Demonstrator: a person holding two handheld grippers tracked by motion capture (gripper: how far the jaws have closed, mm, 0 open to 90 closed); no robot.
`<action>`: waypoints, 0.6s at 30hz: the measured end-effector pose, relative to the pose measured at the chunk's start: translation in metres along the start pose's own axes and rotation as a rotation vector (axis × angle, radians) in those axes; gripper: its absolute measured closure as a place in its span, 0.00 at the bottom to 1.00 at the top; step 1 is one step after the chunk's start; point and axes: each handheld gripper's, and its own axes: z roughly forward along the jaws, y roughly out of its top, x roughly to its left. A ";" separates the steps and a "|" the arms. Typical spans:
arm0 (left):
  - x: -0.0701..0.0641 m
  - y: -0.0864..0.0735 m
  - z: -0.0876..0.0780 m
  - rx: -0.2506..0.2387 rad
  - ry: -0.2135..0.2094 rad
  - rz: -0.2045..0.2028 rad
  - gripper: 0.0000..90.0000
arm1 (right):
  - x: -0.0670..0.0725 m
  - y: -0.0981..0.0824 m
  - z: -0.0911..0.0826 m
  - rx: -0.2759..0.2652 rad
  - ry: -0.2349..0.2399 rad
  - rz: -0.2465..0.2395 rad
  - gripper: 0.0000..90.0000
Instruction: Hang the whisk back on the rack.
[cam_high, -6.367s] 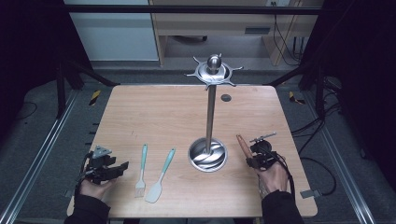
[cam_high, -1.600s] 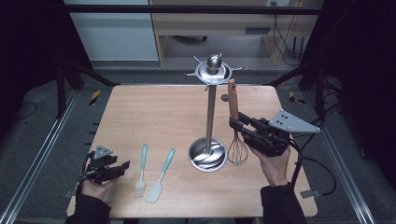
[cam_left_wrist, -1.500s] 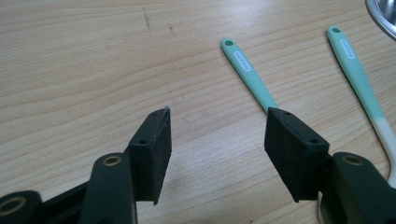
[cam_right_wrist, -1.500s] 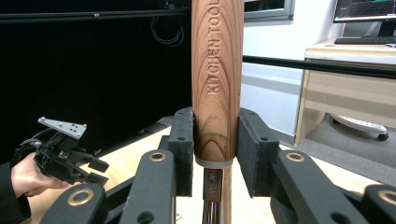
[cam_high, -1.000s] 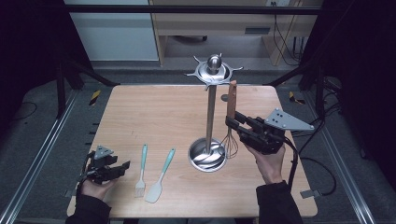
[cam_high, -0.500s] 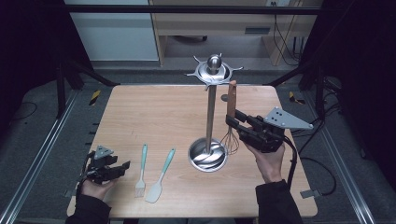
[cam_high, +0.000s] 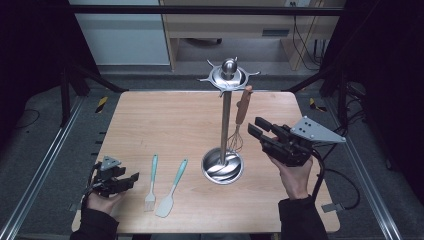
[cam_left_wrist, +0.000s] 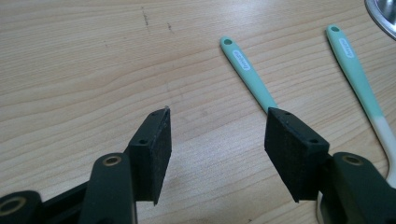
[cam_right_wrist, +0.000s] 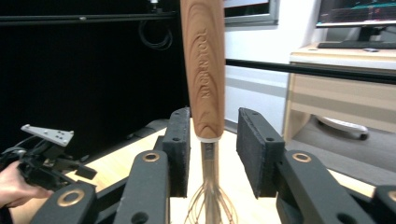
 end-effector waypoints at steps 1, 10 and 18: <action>0.000 0.000 0.000 -0.001 -0.001 0.000 0.46 | 0.000 0.002 -0.003 -0.003 -0.012 -0.006 0.78; 0.000 0.000 0.000 -0.003 0.000 -0.002 0.46 | 0.002 0.017 -0.014 -0.050 -0.064 -0.014 0.98; -0.001 0.000 0.000 0.001 -0.003 0.005 0.46 | 0.007 0.031 -0.011 -0.095 -0.094 -0.010 1.00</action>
